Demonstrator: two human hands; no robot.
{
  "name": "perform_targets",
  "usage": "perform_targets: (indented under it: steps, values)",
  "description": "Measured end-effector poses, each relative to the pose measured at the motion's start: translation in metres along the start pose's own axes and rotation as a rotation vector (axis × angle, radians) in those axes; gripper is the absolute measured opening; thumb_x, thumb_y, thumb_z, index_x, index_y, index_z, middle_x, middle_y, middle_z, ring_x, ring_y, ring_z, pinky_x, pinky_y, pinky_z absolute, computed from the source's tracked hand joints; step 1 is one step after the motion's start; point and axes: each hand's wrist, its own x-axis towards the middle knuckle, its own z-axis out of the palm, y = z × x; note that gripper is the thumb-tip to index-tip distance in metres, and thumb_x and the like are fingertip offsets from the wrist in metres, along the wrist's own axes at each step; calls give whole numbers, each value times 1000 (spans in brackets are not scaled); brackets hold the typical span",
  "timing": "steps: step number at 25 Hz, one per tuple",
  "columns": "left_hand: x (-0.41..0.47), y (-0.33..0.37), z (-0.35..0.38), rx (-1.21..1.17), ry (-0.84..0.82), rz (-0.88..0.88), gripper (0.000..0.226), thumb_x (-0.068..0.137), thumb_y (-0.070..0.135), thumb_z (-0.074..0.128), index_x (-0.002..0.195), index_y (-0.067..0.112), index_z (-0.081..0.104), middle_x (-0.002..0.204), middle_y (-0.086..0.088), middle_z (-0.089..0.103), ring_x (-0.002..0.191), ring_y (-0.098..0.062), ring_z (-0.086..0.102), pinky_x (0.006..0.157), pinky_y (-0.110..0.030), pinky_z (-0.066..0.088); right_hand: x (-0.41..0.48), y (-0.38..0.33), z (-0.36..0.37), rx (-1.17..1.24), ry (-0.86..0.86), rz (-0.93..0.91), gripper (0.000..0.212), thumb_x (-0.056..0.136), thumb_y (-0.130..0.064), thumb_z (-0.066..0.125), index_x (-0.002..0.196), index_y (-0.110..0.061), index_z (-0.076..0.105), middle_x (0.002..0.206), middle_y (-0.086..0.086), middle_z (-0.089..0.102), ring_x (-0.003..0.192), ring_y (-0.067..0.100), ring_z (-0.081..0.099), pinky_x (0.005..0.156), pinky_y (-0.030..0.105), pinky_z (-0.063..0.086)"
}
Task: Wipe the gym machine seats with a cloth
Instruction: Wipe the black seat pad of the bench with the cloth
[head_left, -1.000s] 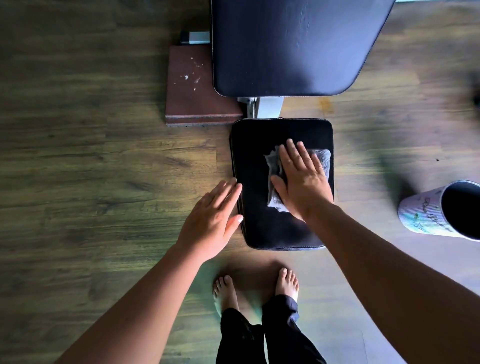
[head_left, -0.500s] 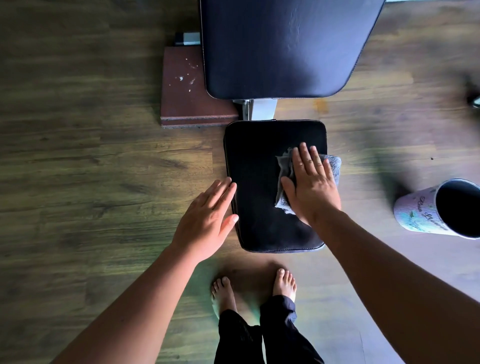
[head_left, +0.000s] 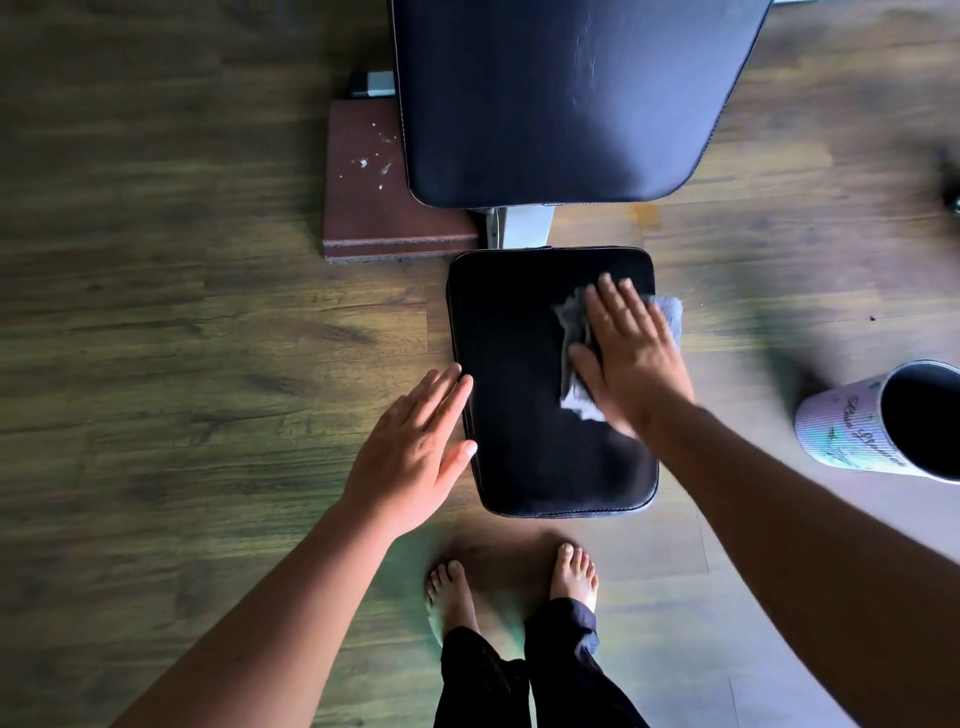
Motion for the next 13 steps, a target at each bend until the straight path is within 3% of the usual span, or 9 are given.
perform_targets:
  steps: [5,10,13]
  values:
    - [-1,2,1,-1,-2,-11,69,104,50,33,163,22,13,171,3,12,157,-16,14,123,-44,29,59,-30,-8,76,-9,224,71,101,-48,28,161,-15,9,170,6,2,157,25,-2,126,46,2]
    - [1,0,-1,-12,-5,-8,70,104,51,34,163,22,11,171,4,12,157,-16,12,122,-45,29,-42,-50,3,-60,-126,-243,71,103,-54,20,161,-17,6,170,1,-2,156,19,-6,127,46,8]
    - [1,-1,-1,-17,-8,-9,72,104,52,35,163,21,11,171,4,11,157,-15,12,122,-46,30,-6,-26,-1,-75,-101,-231,71,101,-55,21,161,-19,9,170,-1,1,156,18,-3,127,44,9]
